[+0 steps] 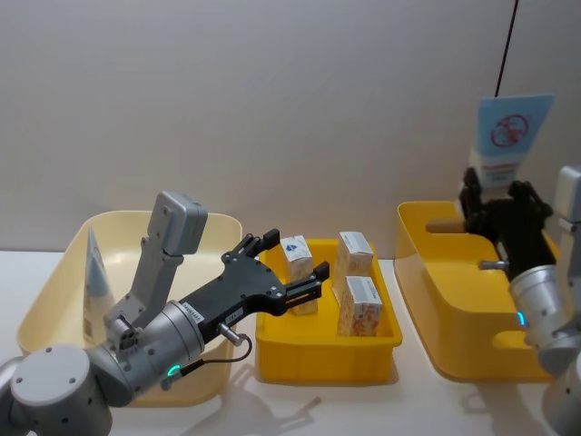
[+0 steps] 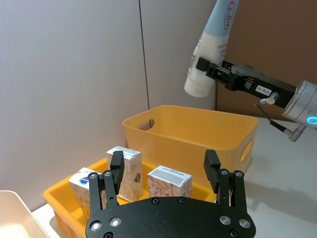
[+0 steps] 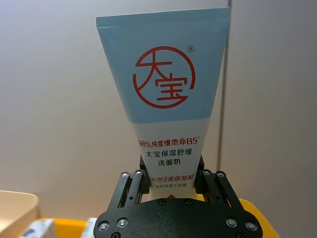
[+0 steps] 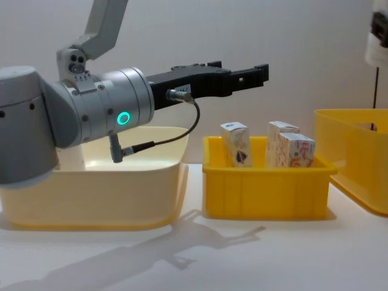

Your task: Bimanual collaborative sorting of washing and personal care products

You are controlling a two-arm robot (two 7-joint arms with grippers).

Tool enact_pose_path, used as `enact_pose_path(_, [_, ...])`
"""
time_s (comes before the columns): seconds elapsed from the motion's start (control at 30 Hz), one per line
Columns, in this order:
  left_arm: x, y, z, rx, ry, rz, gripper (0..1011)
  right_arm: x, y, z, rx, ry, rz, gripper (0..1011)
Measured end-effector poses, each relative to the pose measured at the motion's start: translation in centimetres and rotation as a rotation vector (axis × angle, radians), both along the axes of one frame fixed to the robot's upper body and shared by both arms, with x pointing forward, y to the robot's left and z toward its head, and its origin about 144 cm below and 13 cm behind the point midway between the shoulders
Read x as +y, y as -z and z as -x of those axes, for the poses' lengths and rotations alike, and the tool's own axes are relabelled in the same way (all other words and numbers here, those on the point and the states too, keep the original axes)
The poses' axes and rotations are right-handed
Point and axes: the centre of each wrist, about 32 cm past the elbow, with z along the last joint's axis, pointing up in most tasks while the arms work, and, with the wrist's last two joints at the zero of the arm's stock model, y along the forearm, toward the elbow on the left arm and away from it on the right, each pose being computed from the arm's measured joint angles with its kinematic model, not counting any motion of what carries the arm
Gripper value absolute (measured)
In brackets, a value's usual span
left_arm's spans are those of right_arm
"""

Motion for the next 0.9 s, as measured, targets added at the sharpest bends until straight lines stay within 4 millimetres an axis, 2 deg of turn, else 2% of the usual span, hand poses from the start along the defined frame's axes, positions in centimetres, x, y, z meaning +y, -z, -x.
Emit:
enact_pose_path(0.37, [0.0,0.0,0.0,0.0,0.0,0.0,1003,-1.5,0.5,1.1,0.103,0.114,0.038,472])
enact_pose_path(0.9, [0.0,0.0,0.0,0.0,0.0,0.0,1003,-1.4,1.7,2.2,0.252,0.175,0.071,473])
